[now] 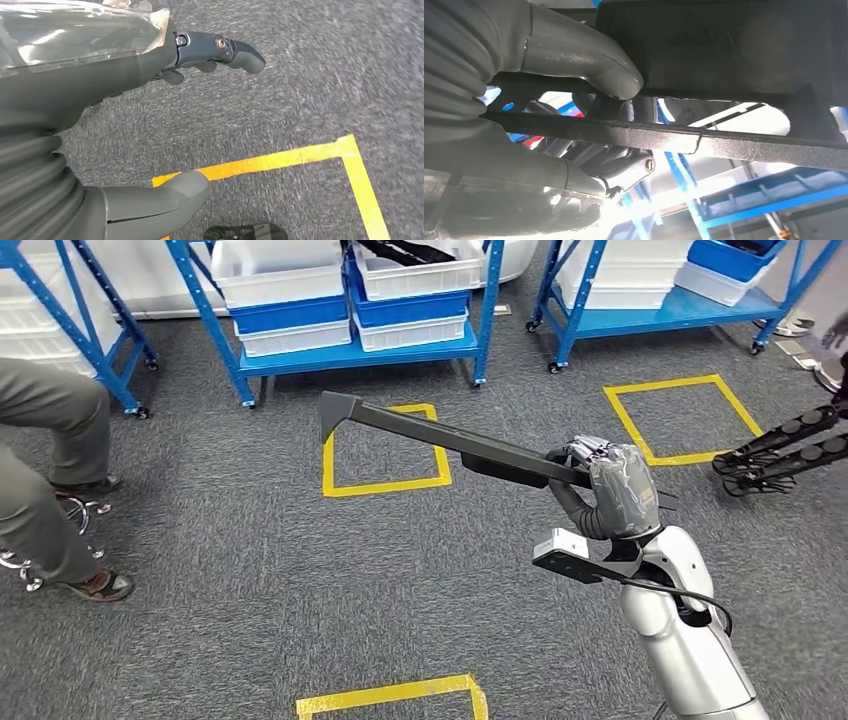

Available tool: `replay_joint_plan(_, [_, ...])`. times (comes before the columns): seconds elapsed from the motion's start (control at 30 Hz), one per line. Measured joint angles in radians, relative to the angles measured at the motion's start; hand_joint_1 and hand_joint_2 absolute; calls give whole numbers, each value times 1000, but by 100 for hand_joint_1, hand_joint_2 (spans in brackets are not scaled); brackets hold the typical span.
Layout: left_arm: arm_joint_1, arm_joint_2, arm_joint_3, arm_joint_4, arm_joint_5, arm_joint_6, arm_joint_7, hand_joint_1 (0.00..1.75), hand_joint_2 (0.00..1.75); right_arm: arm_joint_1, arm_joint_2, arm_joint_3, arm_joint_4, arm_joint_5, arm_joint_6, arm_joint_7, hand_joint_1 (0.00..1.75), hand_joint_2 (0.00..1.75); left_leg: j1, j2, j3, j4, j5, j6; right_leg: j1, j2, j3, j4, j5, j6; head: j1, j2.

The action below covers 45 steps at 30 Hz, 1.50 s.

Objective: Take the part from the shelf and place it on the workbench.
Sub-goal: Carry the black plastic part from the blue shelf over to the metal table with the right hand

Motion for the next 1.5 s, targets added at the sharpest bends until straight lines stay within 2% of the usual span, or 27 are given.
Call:
replay_joint_plan(0.07, [0, 1, 0, 0, 0, 0, 0, 0, 175, 0, 1, 0, 0, 1, 0, 0, 175, 175, 10, -20, -27, 66, -48, -16, -8, 16, -1, -2, 6, -14, -2, 0])
replay_joint_plan(0.13, [0, 1, 0, 0, 0, 0, 0, 0, 175, 1, 3, 0, -1, 2, 0, 1, 175, 175, 22, -42, -83, 197, -118, -33, -8, 33, -4, -2, 8, -21, -5, 0])
replay_joint_plan(0.17, [0, 1, 0, 0, 0, 0, 1, 0, 175, 2, 4, 0, -1, 2, 0, 0, 175, 175, 27, -45, -107, 251, -139, -39, -8, 42, -6, -2, 8, -22, -5, 0])
replay_joint_plan(0.2, [0, 1, 0, 0, 0, 0, 1, 0, 175, 3, 5, 0, -1, 3, 0, 0, 175, 175, 32, -47, -118, 275, -140, -43, -7, 53, -7, -1, 9, -23, -5, 0])
replay_joint_plan(0.23, [0, 1, 0, 0, 0, 0, 1, 0, 175, 4, 5, 0, -1, 3, 0, 0, 175, 175, 35, -49, -109, 259, -121, -45, -7, 63, -7, -1, 10, -23, -5, 0])
replay_joint_plan(0.27, [0, 1, 0, 0, 0, 0, 1, 0, 175, 5, 6, 0, -1, 3, 0, 0, 175, 175, 39, -55, -82, 206, -88, -44, -8, 74, -6, 0, 10, -23, -5, 0])
replay_joint_plan(0.33, [0, 3, 0, 0, 0, 0, 2, 0, 175, 4, 6, 0, -2, 3, 0, 1, 175, 175, 43, -96, -13, 70, -26, -36, -7, 95, -7, 0, 12, -19, -5, 0])
replay_joint_plan(0.4, [0, 4, -1, 0, -1, 0, 3, 0, 175, 4, 8, 0, -2, 4, 1, 1, 175, 175, 43, -127, 21, 1, -10, -29, -9, 113, -14, 1, 16, -11, -5, 0])
replay_joint_plan(0.47, [-1, 4, -1, 0, -2, 0, 4, 0, 175, 7, 9, -1, -3, 6, 2, 2, 175, 175, 39, -113, 24, -11, -10, -23, -10, 131, -24, -3, 24, 5, -7, 0])
replay_joint_plan(0.53, [-2, 3, 0, 0, -2, 0, 5, 0, 175, 10, 9, -4, -5, 7, 2, 3, 175, 175, 39, -89, 31, -29, 1, -12, -6, 105, -42, 17, 15, 11, -5, 0])
replay_joint_plan(0.6, [-2, 3, 0, 0, -1, 0, 5, 0, 175, 9, 10, -7, -6, 7, 3, 3, 175, 175, 38, -62, 35, -42, 9, -3, -4, 55, -93, 115, -31, 3, -2, 0])
replay_joint_plan(0.67, [-1, 3, 0, 0, -1, 0, 5, 0, 175, 12, 11, -8, -5, 8, 5, 3, 175, 175, 35, -35, 34, -42, 9, -1, -5, 36, -159, 251, -81, 0, 0, 0])
replay_joint_plan(0.7, [-1, 3, 0, 0, -1, -1, 5, 0, 175, 15, 11, -8, -5, 8, 7, 3, 175, 175, 35, -22, 33, -42, 9, -1, -6, 34, -174, 286, -90, 5, 1, 0])
replay_joint_plan(0.73, [-1, 2, 0, 0, -1, -1, 5, 0, 175, 17, 11, -8, -5, 8, 8, 3, 175, 175, 34, -9, 32, -41, 8, -2, -6, 31, -168, 280, -82, 12, 1, 0])
replay_joint_plan(0.77, [-1, 2, 0, 0, 0, -2, 5, 0, 175, 17, 11, -8, -5, 8, 9, 3, 175, 175, 34, 3, 32, -39, 7, -3, -7, 24, -140, 232, -62, 21, 2, 0])
replay_joint_plan(0.83, [-1, 1, 0, 0, 1, -2, 5, 0, 175, 16, 12, -8, -5, 8, 11, 3, 175, 175, 30, 25, 31, -30, 0, -12, -3, -15, -52, 83, -16, 32, 2, 0])
replay_joint_plan(0.9, [-2, 2, 0, 0, 2, -2, 5, 0, 175, 15, 12, -8, -6, 8, 13, 2, 175, 175, 23, 42, 31, -21, -7, -22, 2, -36, -8, 2, 4, 22, 2, 0])
replay_joint_plan(1.0, [-2, 3, 0, 0, 3, -2, 4, 0, 175, 17, 13, -9, -7, 9, 13, 2, 175, 175, 23, 57, 30, -15, -14, -32, -2, -6, -13, -1, 11, 2, -2, 0])
replay_joint_plan(1.07, [-1, 4, 0, 0, 3, -1, 3, 0, 175, 16, 14, -9, -8, 12, 13, 1, 175, 175, 30, 17, 12, 31, -51, -43, -11, 14, -15, -2, 17, -10, -2, 0])
replay_joint_plan(1.13, [1, 5, 0, 0, 3, 0, 3, 0, 175, 15, 16, -8, -9, 14, 13, 1, 175, 175, 34, -34, -42, 155, -124, -51, -11, 33, -19, -2, 22, -20, -3, 0])
replay_joint_plan(1.2, [3, 5, 0, 1, 3, 0, 3, 0, 175, 17, 18, -8, -9, 15, 13, 0, 175, 175, 35, -47, -96, 271, -168, -52, -8, 56, -23, -2, 25, -25, -3, 0])
replay_joint_plan(1.23, [3, 5, 0, 1, 3, 0, 3, 0, 175, 19, 19, -8, -9, 15, 13, 0, 175, 175, 36, -49, -101, 281, -160, -49, -7, 69, -24, -2, 26, -26, -3, 0])
replay_joint_plan(1.3, [3, 5, 0, 1, 3, 0, 3, 0, 175, 20, 20, -8, -9, 19, 13, 1, 175, 175, 36, -65, -55, 185, -95, -39, -5, 95, -23, -1, 28, -24, -3, 0])
replay_joint_plan(1.37, [3, 8, 0, 1, 3, 0, 3, 0, 175, 19, 21, -8, -10, 22, 13, 2, 175, 175, 37, -113, 12, 50, -38, -24, -3, 119, -23, -1, 31, -19, -3, 0])
replay_joint_plan(1.4, [3, 9, 0, 2, 4, 0, 2, 0, 175, 18, 21, -8, -11, 23, 13, 3, 175, 175, 36, -130, 30, 11, -27, -19, -3, 130, -27, 0, 33, -15, -3, 0])
replay_joint_plan(1.43, [3, 11, 0, 2, 6, 0, 2, 0, 175, 19, 21, -8, -11, 24, 13, 3, 175, 175, 34, -136, 37, -5, -26, -15, -4, 141, -31, -1, 37, -9, -3, 0])
replay_joint_plan(1.5, [2, 11, 0, 2, 10, 0, 2, 0, 175, 21, 21, -9, -11, 27, 13, 3, 175, 175, 33, -111, 40, -16, -19, -10, -3, 158, -41, -3, 44, 3, -3, 0])
